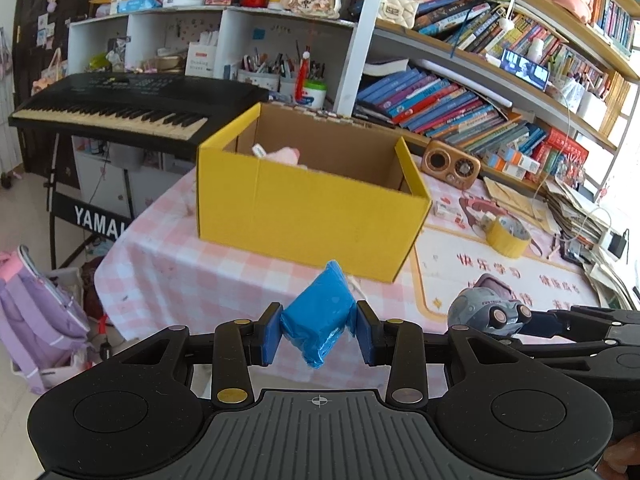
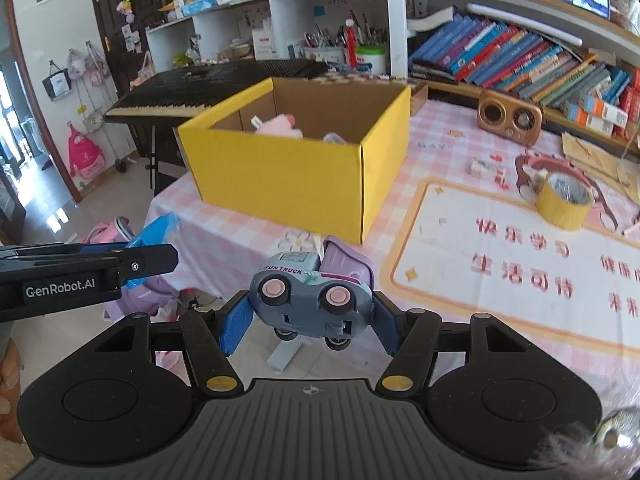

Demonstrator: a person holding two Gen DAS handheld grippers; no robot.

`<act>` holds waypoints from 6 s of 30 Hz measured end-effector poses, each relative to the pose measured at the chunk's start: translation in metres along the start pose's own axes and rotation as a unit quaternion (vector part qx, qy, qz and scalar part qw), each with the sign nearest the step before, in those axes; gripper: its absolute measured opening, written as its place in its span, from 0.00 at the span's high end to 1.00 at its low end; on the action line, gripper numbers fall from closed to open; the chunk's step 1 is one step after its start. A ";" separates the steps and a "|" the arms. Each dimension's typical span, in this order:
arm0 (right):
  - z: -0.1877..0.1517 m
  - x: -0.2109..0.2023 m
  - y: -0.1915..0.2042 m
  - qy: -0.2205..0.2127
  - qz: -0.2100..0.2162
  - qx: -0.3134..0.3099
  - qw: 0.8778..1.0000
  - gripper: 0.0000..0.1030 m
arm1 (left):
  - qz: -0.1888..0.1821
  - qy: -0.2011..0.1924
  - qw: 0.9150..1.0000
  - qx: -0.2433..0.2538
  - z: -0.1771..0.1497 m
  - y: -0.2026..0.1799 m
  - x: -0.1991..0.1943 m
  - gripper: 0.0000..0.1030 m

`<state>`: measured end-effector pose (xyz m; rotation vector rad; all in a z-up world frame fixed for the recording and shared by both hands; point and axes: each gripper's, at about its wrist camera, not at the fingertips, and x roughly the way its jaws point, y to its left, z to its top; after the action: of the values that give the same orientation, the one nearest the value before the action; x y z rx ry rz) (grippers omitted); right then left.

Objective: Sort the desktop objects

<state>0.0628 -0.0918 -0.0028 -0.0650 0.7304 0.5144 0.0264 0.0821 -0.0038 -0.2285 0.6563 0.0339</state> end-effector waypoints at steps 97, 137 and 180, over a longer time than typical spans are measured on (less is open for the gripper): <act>0.169 0.057 -0.068 -0.097 -0.040 -0.031 0.994 0.38 | 0.062 -0.052 0.994 0.076 0.104 -0.025 0.061 0.06; -0.031 -0.036 -0.003 -0.087 -0.118 0.019 0.989 0.36 | 0.052 -0.013 0.996 0.071 -0.001 -0.009 -0.010 0.04; -0.057 -0.051 -0.083 -0.032 -0.215 0.092 0.972 0.30 | -0.054 0.055 0.987 0.141 -0.010 -0.102 0.047 0.04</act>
<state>0.0348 -0.1991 -0.0220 -0.0314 0.6737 0.0334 0.0680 -0.0215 -0.0193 0.0088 0.7490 -0.1757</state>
